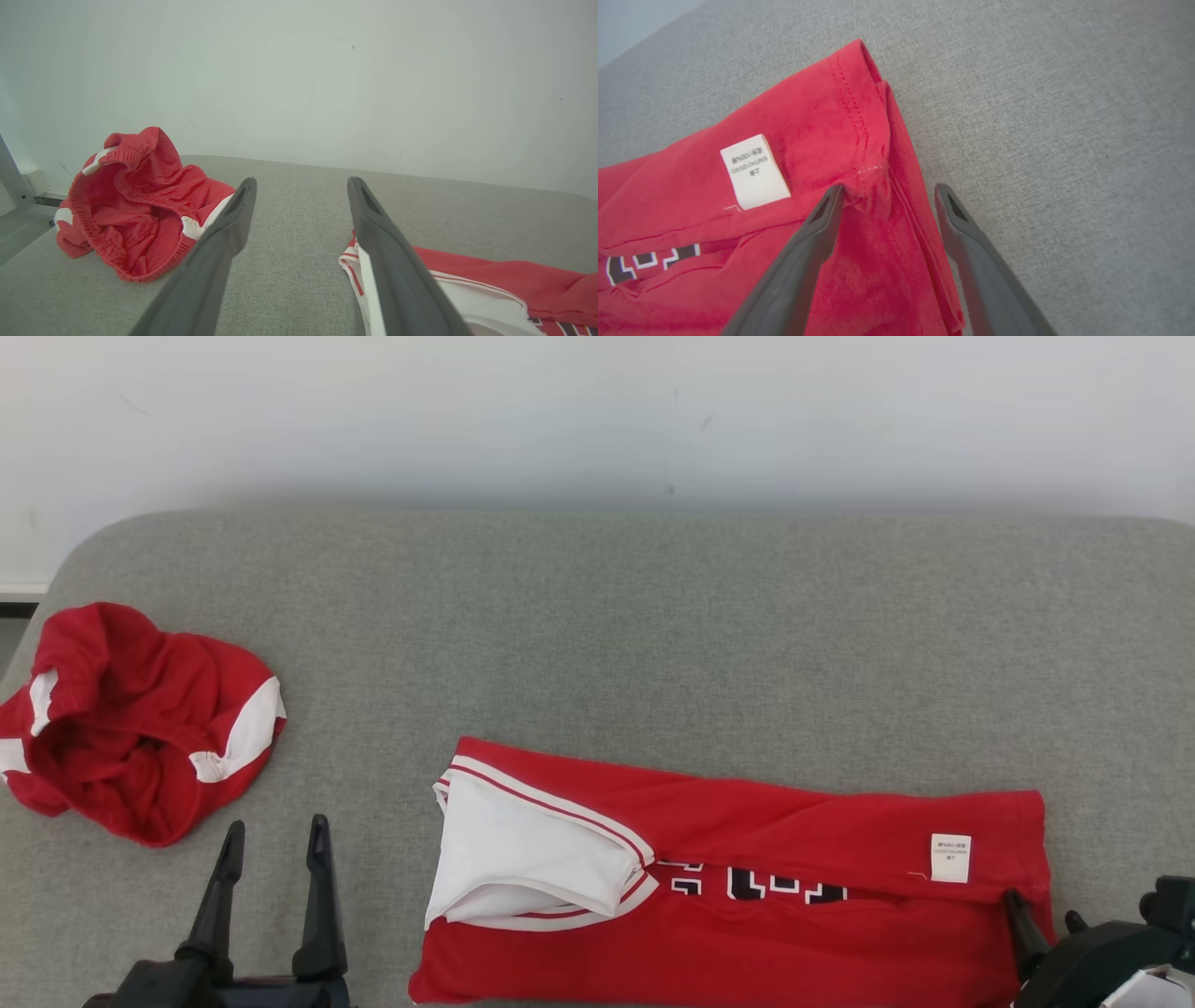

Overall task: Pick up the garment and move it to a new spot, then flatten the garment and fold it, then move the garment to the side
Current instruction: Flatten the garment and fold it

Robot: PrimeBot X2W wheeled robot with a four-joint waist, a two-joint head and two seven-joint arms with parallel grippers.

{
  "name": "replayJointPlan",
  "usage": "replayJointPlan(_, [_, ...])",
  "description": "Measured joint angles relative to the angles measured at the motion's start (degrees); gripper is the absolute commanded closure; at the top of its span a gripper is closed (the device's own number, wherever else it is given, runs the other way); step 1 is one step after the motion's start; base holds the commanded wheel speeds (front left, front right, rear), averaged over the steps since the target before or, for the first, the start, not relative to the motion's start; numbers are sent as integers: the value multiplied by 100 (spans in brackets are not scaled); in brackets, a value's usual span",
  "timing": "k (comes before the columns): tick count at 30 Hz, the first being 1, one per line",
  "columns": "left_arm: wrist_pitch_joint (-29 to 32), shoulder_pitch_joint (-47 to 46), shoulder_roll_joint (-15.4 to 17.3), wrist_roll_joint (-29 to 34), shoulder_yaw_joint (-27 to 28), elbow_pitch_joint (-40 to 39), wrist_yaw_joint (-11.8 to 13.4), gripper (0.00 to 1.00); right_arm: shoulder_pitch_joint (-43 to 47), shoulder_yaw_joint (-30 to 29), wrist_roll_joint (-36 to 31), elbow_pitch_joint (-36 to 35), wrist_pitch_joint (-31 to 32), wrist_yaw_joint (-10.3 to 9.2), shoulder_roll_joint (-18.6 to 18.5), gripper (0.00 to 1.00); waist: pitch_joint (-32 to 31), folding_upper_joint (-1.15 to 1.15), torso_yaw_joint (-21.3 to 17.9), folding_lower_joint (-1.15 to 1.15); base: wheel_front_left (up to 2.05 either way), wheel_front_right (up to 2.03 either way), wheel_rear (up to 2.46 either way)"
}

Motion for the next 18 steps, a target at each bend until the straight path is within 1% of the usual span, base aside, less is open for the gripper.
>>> replayJointPlan(3, [1, 20, -194, 105, 249, 118, -298, 0, -102, 33, -74, 177, -101, 0, -2, 0, 25, 0, 11, 1, 0, 0, 0])
replayJointPlan(7, [0, 29, -445, 314, 541, 272, -613, 0, -201, -16, -164, 316, -122, 0, -2, 0, 54, 0, 24, 1, 0, 0, 0])
replayJointPlan(8, [0, 29, -494, 361, 593, 315, -668, 0, -219, -34, -192, 330, -121, 0, -1, 0, 60, 0, 26, 1, 0, 0, 0])
replayJointPlan(9, [0, 29, -494, 361, 593, 315, -668, 0, -219, -34, -192, 330, -121, 0, -1, 0, 60, 0, 26, 1, 0, 0, 0])
replayJointPlan(12, [0, 19, -588, 467, 767, 403, -820, 0, -313, -167, -281, 347, -103, 0, -2, 0, 92, 0, 32, 1, 0, 0, 0])
replayJointPlan(14, [0, 2, -653, 525, 834, 447, -907, 0, -369, -236, -385, 394, 9, 0, -7, 0, 112, 0, 37, 1, 0, 0, 0])
replayJointPlan(18, [0, -15, -743, 653, 904, 546, -1007, 0, -477, -258, -561, 490, 164, 0, -3, 0, 160, 0, 35, 1, 0, 0, 0])
